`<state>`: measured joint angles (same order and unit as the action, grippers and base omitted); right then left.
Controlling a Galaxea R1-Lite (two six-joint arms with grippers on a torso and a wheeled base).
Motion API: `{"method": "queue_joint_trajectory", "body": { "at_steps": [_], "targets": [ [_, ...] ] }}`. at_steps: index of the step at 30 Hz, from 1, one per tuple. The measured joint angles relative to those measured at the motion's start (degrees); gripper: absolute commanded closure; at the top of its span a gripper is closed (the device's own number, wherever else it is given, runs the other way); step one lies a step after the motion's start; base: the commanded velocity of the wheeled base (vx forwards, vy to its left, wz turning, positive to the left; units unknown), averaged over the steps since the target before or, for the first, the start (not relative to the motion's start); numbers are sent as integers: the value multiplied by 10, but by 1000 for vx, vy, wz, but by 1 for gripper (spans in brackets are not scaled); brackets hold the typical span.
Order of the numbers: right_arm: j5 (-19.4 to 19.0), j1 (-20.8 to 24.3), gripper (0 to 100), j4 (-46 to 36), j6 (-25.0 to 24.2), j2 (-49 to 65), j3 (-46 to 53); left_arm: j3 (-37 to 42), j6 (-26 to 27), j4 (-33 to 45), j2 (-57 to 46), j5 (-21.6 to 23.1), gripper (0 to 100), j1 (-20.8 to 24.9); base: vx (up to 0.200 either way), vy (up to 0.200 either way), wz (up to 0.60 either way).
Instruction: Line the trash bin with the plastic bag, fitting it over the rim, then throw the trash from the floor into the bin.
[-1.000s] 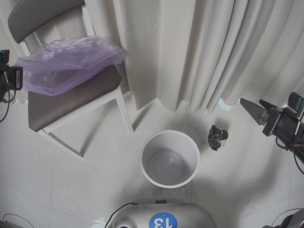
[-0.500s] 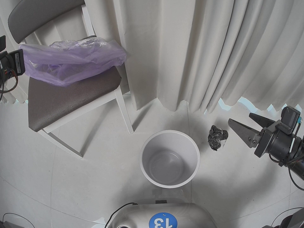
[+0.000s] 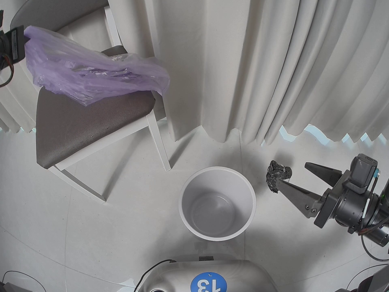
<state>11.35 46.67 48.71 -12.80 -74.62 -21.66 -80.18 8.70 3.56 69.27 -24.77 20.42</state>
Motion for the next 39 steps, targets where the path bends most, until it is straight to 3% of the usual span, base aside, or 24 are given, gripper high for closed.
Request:
{"method": "queue_joint_trajectory", "body": {
  "at_steps": [6,16,39],
  "targets": [
    [44,47,0,56,-1,-50,-8,-43,0,17,4,0,100,27,0,0,0],
    [96,78,0,196,0,-166,-43,-73,0,23,6,-1,100,56,0,0,0],
    [115,93,0,226,-11,-322,-206,-85,7,23,-14,0,100,116,0,0,0]
  ]
}}
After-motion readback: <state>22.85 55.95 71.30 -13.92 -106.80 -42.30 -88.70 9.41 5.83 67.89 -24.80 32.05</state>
